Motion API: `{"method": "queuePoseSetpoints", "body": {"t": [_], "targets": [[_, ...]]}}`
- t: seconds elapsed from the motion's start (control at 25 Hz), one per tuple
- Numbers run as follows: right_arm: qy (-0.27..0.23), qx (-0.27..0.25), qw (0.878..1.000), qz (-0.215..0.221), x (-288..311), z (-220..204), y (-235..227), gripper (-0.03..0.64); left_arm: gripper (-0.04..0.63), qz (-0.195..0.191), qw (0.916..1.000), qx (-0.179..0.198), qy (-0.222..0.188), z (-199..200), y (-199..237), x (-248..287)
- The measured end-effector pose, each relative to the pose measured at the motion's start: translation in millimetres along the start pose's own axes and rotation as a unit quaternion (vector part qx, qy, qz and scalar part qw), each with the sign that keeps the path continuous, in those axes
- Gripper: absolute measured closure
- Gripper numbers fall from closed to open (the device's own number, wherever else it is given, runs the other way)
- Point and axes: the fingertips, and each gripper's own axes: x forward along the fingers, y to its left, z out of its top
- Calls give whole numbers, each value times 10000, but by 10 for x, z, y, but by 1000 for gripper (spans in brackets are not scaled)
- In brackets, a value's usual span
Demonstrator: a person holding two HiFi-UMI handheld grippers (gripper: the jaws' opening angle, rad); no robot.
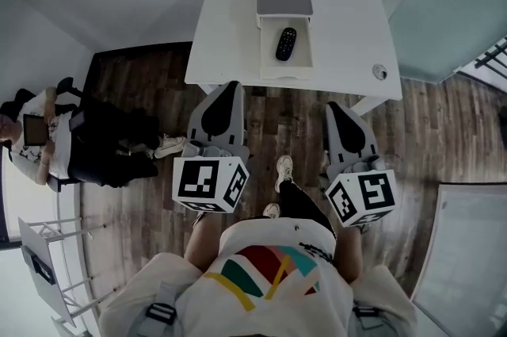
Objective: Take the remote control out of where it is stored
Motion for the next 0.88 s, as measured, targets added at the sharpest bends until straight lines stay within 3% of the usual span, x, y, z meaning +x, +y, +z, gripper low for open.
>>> {"method": "queuePoseSetpoints", "body": {"t": [0.24, 0.56, 0.88], "targets": [[-14, 113, 9999, -83, 298, 87, -340, 618, 589, 162, 9998, 55, -54, 105, 124, 415], [-60, 141, 9997, -175, 629, 210, -729, 618, 589, 64, 9997, 135, -180, 190, 64, 964], [-165, 171, 9997, -110, 953, 362, -1076, 618, 589, 227, 9997, 26, -118, 138, 165, 1383]]}}
